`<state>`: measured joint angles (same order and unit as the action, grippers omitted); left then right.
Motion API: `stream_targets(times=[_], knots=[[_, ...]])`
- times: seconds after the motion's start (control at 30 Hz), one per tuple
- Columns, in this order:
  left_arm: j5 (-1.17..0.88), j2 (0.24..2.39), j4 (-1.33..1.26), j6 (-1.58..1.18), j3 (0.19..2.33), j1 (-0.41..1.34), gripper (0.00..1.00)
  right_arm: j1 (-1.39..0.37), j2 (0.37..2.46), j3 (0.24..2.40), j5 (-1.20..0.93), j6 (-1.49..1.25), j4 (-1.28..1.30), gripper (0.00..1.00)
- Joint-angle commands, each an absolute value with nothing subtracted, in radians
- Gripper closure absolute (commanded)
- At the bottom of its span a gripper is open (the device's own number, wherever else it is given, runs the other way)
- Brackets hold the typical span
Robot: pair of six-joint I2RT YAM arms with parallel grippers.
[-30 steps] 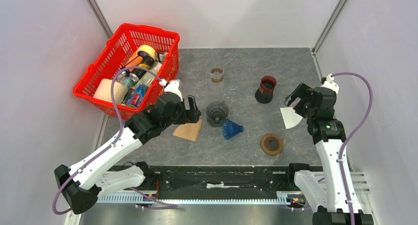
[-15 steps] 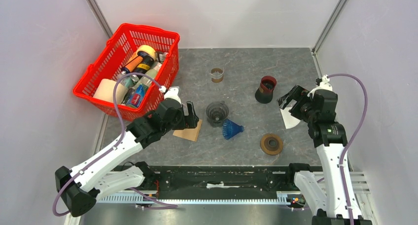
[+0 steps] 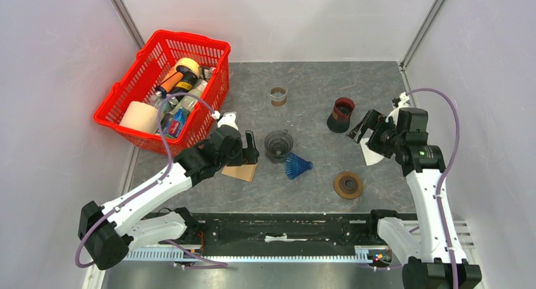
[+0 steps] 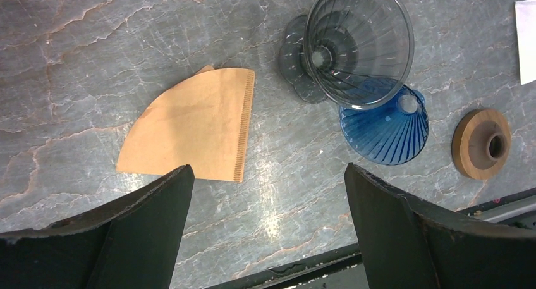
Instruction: Place the coffee filter in the dripper
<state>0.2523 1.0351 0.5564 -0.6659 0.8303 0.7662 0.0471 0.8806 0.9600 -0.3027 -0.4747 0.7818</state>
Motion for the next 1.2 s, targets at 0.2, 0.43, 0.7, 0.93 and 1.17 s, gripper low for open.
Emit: stream_targets(times=[0.2,0.43,0.7,0.93,1.17], knots=[[0.253,1.087,0.494,-0.731,0.837,0.770,0.03,-0.160,0.898,0.994,-0.104,-0.386,0.881,0.01],[0.264,1.072,0.496,-0.748,0.806,0.769,0.03,-0.412,0.974,0.999,0.162,-0.497,0.900,0.01],[0.260,1.039,0.496,-0.765,0.759,0.769,0.03,-0.525,1.043,0.921,0.343,-0.678,1.000,0.08],[0.246,1.012,0.496,-0.772,0.729,0.770,0.03,-0.522,1.070,0.862,0.447,-0.861,1.045,0.15],[0.240,1.007,0.492,-0.775,0.719,0.770,0.03,-0.470,1.097,0.803,0.472,-0.924,1.066,0.31]])
